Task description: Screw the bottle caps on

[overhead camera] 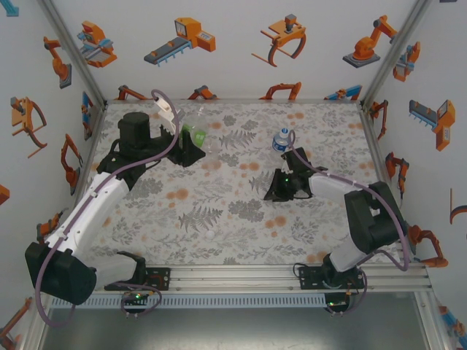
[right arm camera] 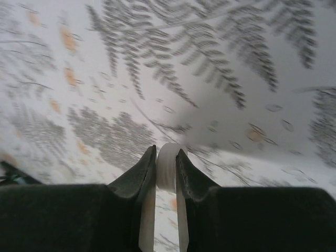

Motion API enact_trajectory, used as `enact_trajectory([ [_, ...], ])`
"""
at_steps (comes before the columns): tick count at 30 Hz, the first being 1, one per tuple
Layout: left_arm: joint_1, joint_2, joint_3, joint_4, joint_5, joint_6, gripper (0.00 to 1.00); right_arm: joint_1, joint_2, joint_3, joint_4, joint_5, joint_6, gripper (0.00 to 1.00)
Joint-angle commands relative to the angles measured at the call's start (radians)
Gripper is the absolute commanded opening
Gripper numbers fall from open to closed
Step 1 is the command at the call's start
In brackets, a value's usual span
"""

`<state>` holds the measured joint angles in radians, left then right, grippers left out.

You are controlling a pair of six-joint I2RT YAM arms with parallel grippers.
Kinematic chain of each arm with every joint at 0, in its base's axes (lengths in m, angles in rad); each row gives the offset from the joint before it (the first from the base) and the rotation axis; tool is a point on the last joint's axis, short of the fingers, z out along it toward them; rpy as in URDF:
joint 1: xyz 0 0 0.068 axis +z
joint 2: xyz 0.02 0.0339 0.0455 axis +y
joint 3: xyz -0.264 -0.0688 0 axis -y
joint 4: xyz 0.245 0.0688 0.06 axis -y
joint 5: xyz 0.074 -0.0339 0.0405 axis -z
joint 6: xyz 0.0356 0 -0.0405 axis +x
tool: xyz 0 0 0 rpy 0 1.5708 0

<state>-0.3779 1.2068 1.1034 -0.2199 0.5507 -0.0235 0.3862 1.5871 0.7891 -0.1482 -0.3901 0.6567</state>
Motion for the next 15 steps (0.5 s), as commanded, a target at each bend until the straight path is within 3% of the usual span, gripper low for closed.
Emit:
enact_trajectory([
  [1,0.007,-0.008,-0.007,0.034,0.021,-0.015,0.00,0.008,-0.007,-0.050,0.273,-0.139,0.137,0.14],
  [7,0.007,0.005,-0.011,0.043,0.021,-0.019,0.00,0.004,0.011,-0.107,0.311,-0.134,0.123,0.15],
  [15,0.007,0.029,-0.014,0.041,0.018,-0.011,0.00,-0.053,-0.002,-0.179,0.276,-0.103,0.086,0.27],
])
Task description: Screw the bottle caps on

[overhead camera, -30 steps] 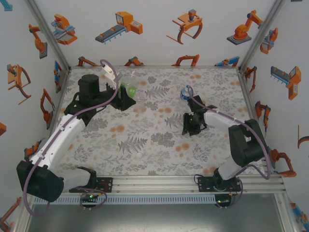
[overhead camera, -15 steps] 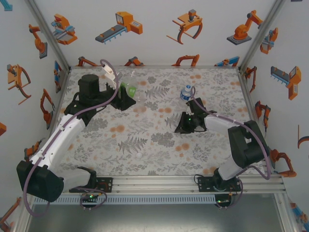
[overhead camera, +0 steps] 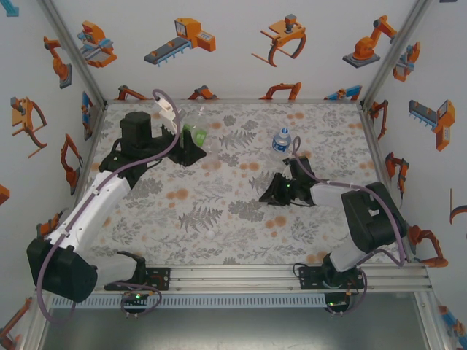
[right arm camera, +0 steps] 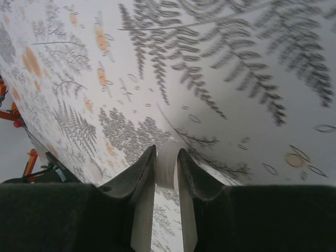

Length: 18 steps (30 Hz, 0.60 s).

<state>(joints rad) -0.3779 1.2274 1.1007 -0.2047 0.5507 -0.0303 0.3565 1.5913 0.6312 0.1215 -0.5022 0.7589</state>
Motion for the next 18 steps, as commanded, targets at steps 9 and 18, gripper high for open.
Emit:
enact_trajectory([
  [9,0.010,0.033,-0.005,0.024,0.017,-0.002,0.00,-0.060,-0.029,-0.025,-0.070,0.043,-0.059,0.33],
  [18,0.014,0.031,-0.004,0.022,0.018,0.000,0.00,-0.052,-0.083,0.069,-0.315,0.197,-0.195,0.35],
])
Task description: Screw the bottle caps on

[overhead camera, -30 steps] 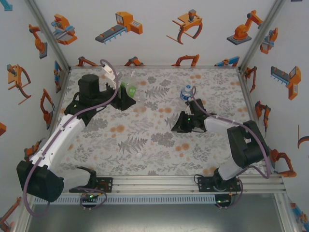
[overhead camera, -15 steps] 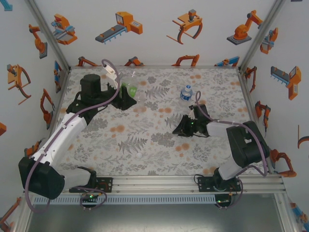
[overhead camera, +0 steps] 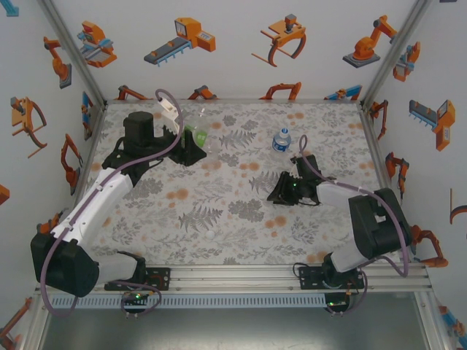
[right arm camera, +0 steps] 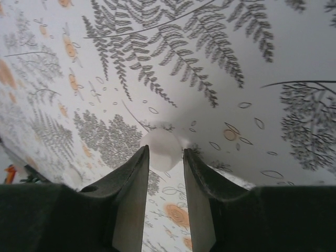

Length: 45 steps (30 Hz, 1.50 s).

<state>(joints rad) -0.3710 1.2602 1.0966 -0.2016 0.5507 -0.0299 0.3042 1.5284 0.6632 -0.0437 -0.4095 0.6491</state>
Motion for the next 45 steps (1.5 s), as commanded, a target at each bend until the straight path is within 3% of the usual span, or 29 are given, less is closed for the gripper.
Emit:
enact_trajectory([
  [1,0.008,-0.004,0.001,0.018,0.018,0.000,0.00,0.008,-0.025,0.049,-0.177,0.121,-0.100,0.36],
  [11,0.010,-0.013,0.000,0.018,0.020,0.000,0.00,0.119,-0.062,0.196,-0.391,0.294,-0.220,0.51],
  [15,0.010,-0.016,0.001,0.017,0.022,0.001,0.00,0.183,-0.031,0.271,-0.472,0.391,-0.247,0.54],
  [23,0.010,-0.022,0.000,0.014,0.022,0.001,0.00,0.296,0.068,0.384,-0.535,0.453,-0.267,0.60],
  [45,0.009,-0.016,0.001,0.011,0.024,0.002,0.00,0.320,0.197,0.433,-0.511,0.436,-0.243,0.44],
])
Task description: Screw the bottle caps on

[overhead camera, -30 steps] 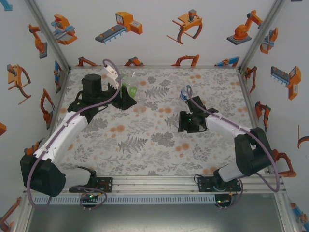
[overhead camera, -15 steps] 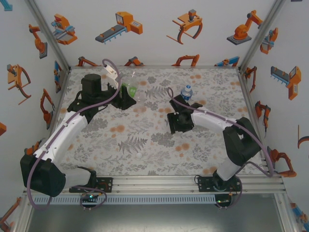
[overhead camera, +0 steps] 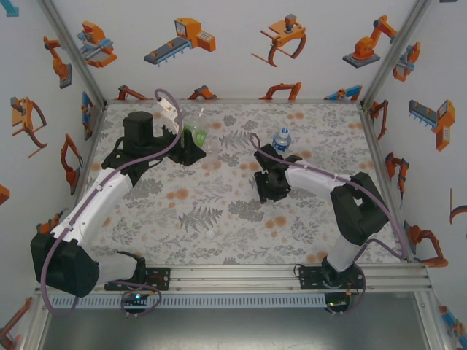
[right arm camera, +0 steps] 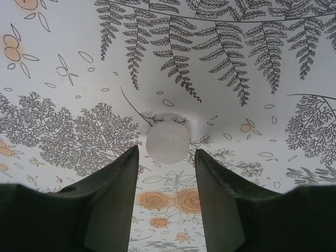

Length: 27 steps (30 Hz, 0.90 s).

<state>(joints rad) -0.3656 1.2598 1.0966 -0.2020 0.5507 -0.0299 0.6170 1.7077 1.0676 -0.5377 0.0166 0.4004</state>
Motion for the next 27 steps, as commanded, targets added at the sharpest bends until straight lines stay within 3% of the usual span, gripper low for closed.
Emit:
enact_trajectory([
  [1,0.005,-0.016,0.002,0.010,0.024,0.003,0.00,0.007,0.023,0.030,-0.019,0.009,0.005,0.43],
  [22,0.005,-0.021,0.005,0.002,0.025,0.006,0.00,0.007,0.034,0.041,-0.028,0.016,0.002,0.35],
  [27,0.004,-0.024,0.005,0.001,0.025,0.007,0.00,0.007,0.042,0.040,-0.026,0.014,0.002,0.38],
])
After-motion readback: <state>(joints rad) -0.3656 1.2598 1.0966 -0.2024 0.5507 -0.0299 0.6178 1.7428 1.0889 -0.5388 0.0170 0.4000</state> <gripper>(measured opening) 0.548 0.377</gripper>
